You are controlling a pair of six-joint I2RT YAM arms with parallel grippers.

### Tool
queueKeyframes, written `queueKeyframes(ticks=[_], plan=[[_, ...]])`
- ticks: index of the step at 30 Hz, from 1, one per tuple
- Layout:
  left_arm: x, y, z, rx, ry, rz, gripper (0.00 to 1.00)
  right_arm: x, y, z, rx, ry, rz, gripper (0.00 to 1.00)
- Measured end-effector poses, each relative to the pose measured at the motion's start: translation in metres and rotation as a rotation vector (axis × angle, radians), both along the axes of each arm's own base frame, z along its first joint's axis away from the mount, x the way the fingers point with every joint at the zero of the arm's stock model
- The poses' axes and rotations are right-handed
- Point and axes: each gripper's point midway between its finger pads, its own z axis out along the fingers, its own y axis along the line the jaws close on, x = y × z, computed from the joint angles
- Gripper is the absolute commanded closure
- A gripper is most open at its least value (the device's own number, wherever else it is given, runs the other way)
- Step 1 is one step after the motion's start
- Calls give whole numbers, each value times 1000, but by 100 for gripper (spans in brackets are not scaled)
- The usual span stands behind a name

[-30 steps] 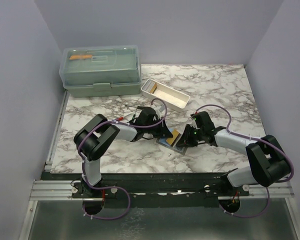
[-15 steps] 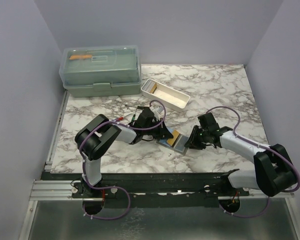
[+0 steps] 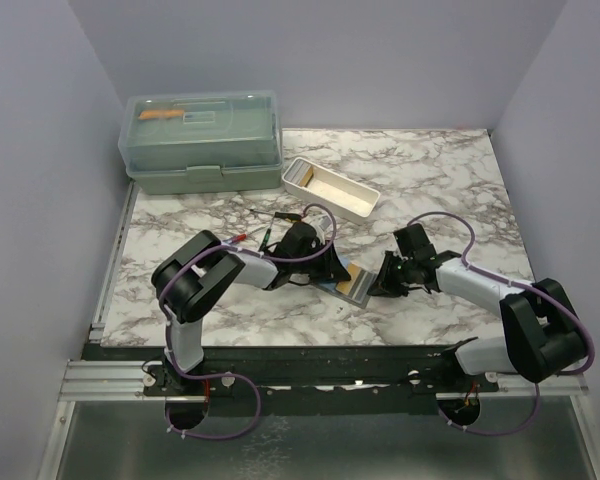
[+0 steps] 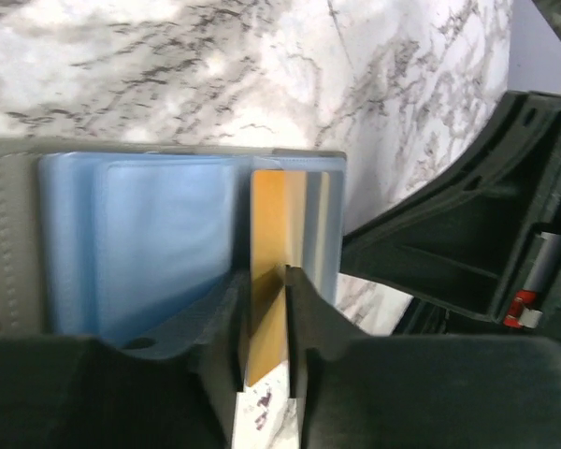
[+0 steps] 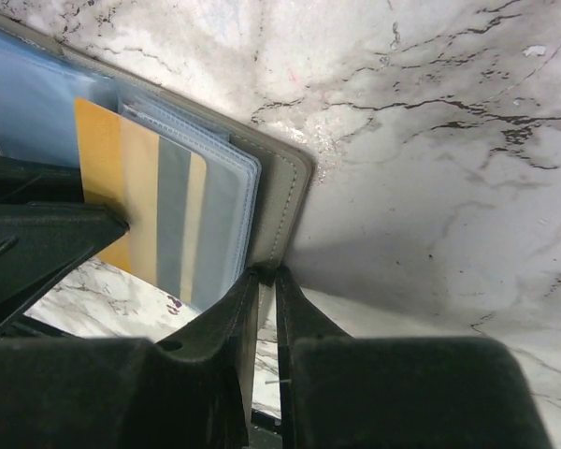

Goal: Put the credit cards into the card holder
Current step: Insert the credit card into the card holder.

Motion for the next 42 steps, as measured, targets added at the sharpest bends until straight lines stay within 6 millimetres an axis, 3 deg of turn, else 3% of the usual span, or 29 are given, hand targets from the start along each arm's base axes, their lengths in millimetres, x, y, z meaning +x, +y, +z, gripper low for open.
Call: queueKeyframes(ticks=[6,13,15,30,35,38,42], plan=[[0,2,4,81,-31,-21,55,0,1,0,1,-5,6,88],[-9,-11,7,155,-80,-68,47,1,1,0,-1,-8,15,90],[-12,-14,8,169,-90,-79,40,0,1,0,-2,-9,17,91],[-15,-9,10,275,-57,-100,36,0,0,0,-3,-9,19,94],[-25,-28,10,356,-103,-110,27,-2,-2,0,-10,1,19,94],[-24,-25,9,379,-109,-94,20,-2,-2,0,-11,-1,20,94],[-21,-18,12,381,-100,-78,19,-1,-2,0,-9,-5,21,94]])
